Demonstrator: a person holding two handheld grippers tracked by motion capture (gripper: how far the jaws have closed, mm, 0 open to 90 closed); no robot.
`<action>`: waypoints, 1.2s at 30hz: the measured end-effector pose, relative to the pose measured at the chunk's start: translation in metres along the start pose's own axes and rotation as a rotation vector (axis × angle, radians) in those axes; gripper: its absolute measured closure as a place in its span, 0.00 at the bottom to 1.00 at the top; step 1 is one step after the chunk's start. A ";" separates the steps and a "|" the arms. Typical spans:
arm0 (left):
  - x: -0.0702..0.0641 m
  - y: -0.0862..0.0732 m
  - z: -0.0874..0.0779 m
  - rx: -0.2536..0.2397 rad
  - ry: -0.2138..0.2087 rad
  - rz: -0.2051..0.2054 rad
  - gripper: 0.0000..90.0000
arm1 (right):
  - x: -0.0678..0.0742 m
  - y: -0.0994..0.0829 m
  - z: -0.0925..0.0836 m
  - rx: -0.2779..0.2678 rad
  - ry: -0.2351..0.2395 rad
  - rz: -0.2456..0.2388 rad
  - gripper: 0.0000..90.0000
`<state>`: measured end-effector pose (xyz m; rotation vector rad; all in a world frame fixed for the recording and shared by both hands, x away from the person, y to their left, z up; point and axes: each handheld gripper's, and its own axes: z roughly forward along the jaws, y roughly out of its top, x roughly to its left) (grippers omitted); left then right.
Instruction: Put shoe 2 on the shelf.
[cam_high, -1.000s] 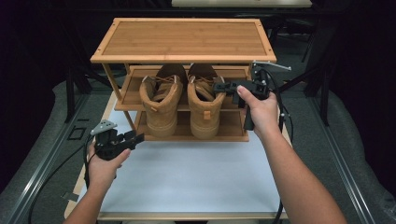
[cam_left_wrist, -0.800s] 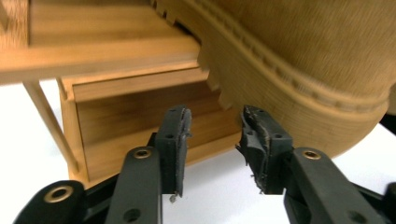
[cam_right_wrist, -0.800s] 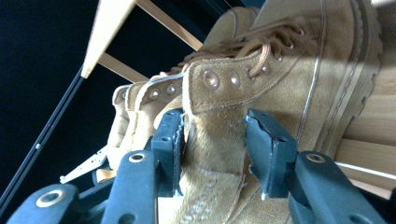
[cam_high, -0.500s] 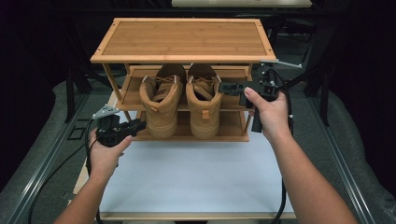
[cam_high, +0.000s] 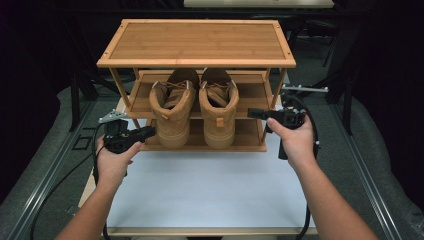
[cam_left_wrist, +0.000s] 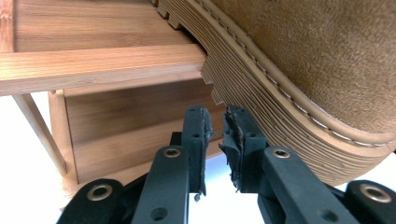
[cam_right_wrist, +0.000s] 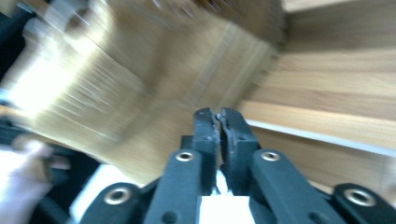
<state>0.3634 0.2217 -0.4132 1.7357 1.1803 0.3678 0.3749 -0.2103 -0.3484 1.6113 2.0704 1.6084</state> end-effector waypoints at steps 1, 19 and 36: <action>-0.001 0.000 0.001 0.000 0.004 0.005 0.88 | -0.002 -0.007 0.006 -0.009 -0.043 -0.034 0.99; -0.012 0.000 0.014 -0.006 -0.004 -0.013 1.00 | 0.007 -0.056 0.054 -0.040 -0.116 -0.129 1.00; -0.027 -0.001 0.015 0.001 0.013 0.025 1.00 | 0.011 -0.062 0.058 -0.080 -0.093 -0.085 1.00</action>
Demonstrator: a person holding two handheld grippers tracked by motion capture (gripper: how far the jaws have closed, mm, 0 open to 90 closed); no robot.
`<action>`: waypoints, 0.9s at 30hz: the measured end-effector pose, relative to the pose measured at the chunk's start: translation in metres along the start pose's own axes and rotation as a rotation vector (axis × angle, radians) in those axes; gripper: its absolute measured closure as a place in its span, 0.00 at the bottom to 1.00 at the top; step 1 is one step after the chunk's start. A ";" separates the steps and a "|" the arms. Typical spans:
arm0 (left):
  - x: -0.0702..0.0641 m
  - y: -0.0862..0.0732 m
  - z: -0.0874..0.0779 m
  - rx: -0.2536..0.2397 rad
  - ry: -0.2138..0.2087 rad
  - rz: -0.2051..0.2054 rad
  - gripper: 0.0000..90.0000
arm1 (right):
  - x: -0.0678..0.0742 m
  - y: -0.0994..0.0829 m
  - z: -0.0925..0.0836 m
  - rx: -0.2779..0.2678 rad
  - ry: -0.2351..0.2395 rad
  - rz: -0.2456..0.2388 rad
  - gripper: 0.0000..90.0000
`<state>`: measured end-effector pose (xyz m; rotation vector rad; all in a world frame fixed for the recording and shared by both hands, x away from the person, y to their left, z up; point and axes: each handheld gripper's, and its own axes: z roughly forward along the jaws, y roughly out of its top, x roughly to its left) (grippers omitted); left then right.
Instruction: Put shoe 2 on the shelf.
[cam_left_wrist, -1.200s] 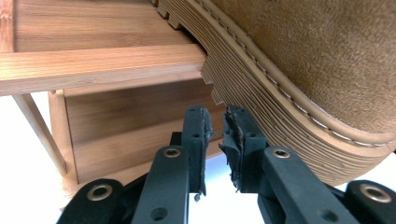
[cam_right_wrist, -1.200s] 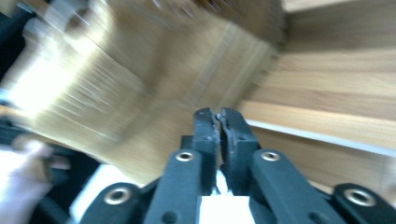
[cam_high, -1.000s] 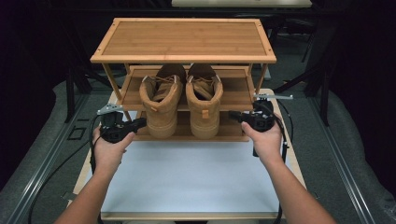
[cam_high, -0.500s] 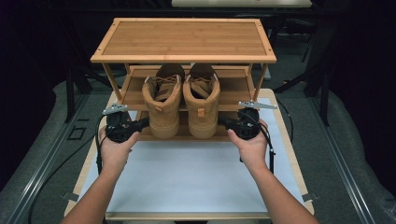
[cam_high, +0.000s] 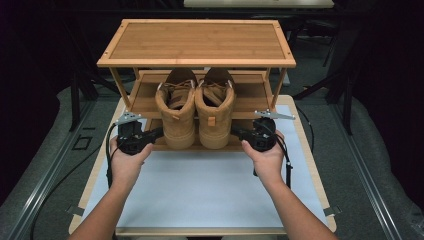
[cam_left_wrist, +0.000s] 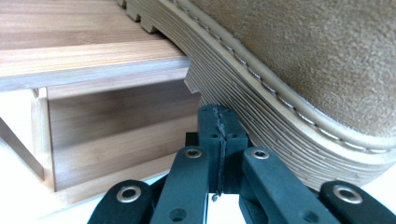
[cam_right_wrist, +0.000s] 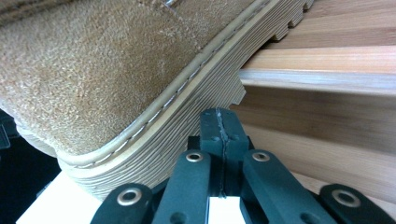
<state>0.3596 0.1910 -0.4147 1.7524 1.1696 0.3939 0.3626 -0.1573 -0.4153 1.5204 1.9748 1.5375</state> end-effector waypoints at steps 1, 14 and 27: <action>0.000 0.000 0.000 0.000 -0.004 -0.003 1.00 | 0.000 0.000 -0.001 0.012 -0.001 0.002 1.00; -0.003 0.000 0.000 -0.008 -0.001 -0.003 1.00 | 0.005 -0.003 0.000 -0.007 0.014 0.011 1.00; -0.001 0.002 -0.003 -0.050 -0.010 -0.034 1.00 | 0.005 -0.001 -0.004 -0.033 0.007 0.021 1.00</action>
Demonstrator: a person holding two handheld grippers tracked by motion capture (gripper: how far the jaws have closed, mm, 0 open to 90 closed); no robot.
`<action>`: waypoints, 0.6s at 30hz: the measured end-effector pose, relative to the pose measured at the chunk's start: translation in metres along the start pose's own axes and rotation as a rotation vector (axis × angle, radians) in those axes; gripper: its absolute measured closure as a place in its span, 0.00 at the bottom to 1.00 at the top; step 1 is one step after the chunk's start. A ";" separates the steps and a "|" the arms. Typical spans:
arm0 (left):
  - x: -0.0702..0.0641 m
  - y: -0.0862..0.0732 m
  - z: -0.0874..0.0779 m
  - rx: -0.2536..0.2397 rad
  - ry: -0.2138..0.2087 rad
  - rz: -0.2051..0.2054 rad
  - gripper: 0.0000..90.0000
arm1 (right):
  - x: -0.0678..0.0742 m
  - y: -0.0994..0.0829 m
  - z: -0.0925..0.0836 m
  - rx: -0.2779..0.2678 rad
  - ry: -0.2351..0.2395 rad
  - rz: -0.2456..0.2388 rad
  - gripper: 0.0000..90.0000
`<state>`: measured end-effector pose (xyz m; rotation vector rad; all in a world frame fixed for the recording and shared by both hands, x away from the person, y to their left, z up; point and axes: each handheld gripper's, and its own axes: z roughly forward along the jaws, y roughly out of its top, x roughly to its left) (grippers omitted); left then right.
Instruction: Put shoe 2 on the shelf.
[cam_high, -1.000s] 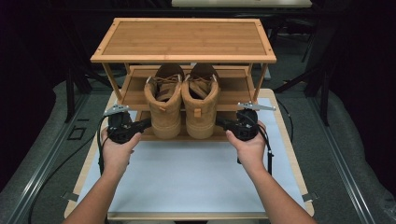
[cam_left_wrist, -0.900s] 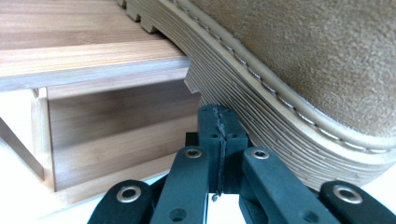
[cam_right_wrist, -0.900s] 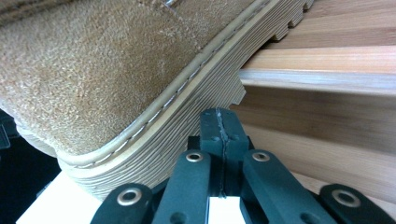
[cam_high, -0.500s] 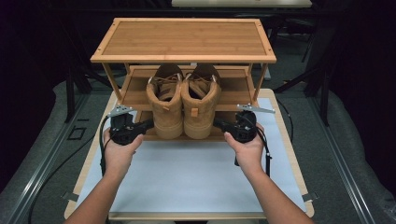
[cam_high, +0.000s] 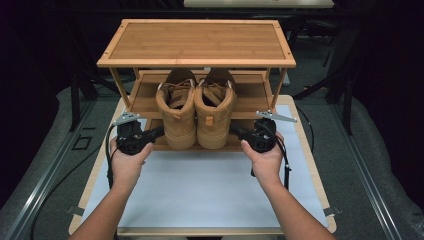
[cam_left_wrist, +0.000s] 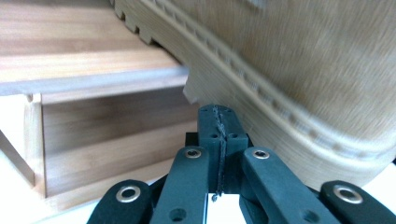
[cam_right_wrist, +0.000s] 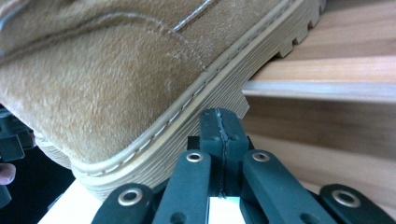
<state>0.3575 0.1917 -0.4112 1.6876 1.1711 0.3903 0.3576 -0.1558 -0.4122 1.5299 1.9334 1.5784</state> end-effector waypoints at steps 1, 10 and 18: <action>-0.002 0.002 -0.001 -0.008 0.006 0.003 1.00 | 0.000 0.000 0.002 -0.012 0.033 0.007 1.00; -0.006 0.015 -0.005 -0.020 0.015 0.006 1.00 | 0.006 0.009 -0.001 -0.018 0.005 0.010 1.00; -0.005 0.028 -0.003 -0.023 0.041 0.006 1.00 | 0.014 0.021 -0.001 -0.035 -0.009 -0.020 1.00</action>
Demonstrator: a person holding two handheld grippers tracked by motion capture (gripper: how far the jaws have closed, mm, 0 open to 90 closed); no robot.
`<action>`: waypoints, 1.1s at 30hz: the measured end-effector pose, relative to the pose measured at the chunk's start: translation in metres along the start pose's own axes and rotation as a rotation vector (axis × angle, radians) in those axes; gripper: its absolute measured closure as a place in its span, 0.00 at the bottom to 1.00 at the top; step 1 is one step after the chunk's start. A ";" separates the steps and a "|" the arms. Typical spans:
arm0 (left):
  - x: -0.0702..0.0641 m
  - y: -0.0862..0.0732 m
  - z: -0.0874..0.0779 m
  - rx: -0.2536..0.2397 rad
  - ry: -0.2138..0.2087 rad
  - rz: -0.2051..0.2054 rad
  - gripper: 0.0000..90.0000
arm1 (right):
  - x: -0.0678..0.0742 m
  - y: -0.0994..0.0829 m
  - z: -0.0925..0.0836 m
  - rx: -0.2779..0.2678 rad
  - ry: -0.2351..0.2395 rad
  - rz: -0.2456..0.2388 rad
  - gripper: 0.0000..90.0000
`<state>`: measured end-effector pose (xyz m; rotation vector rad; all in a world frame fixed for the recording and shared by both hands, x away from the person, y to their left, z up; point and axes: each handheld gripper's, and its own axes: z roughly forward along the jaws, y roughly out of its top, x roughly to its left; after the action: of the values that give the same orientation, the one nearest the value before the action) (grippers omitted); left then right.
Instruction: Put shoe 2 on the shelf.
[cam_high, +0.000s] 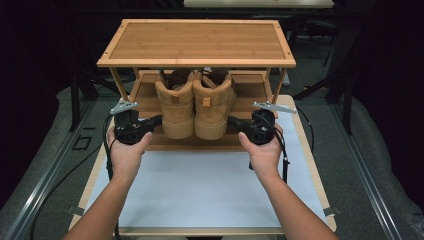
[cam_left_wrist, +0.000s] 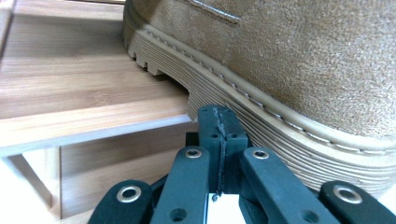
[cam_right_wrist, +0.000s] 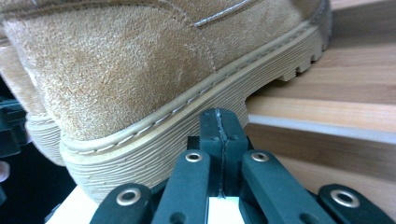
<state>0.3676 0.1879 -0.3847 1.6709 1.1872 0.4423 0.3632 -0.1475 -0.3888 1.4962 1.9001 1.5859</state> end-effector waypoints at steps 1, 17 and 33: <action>0.000 0.001 0.001 0.000 -0.002 0.000 1.00 | -0.001 0.002 -0.001 0.018 -0.014 -0.003 1.00; 0.009 0.014 0.026 0.007 0.008 -0.022 1.00 | -0.013 0.015 0.021 -0.005 -0.041 0.014 1.00; 0.013 0.019 0.038 -0.002 0.010 -0.032 1.00 | -0.021 0.023 0.030 0.008 -0.062 0.032 1.00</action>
<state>0.4109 0.1791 -0.3880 1.6475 1.2190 0.4315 0.4068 -0.1498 -0.3889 1.5676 1.8599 1.5295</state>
